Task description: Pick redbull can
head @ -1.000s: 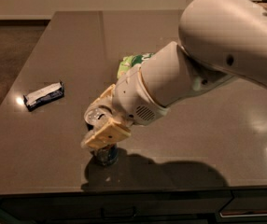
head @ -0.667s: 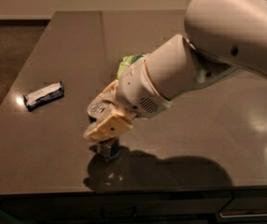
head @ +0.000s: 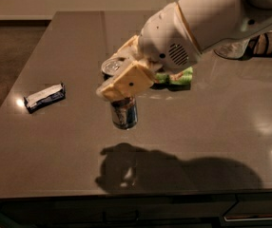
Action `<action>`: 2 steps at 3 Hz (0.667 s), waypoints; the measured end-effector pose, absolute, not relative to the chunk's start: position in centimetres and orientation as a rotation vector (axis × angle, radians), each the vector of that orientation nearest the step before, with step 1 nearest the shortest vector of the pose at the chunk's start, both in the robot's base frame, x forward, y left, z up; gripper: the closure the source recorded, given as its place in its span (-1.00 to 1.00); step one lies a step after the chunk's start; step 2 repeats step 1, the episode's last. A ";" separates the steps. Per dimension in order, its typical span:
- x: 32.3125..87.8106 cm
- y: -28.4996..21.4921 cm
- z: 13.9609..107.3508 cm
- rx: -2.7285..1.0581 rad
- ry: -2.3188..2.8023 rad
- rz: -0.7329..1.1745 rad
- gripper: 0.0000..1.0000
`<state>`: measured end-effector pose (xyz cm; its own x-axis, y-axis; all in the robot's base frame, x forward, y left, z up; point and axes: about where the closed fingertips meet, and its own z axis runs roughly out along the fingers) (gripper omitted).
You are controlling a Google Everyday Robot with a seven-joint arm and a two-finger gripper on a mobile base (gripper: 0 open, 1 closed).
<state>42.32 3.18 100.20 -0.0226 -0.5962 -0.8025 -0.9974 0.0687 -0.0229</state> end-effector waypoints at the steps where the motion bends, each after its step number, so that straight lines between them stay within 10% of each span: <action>1: 42.3 3.2 100.5 -1.600 1.689 0.776 1.00; 2: 42.3 3.2 100.5 -1.600 1.689 0.776 1.00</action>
Offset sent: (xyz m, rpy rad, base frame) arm 0.0000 0.0000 0.0000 0.0000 0.0000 0.0000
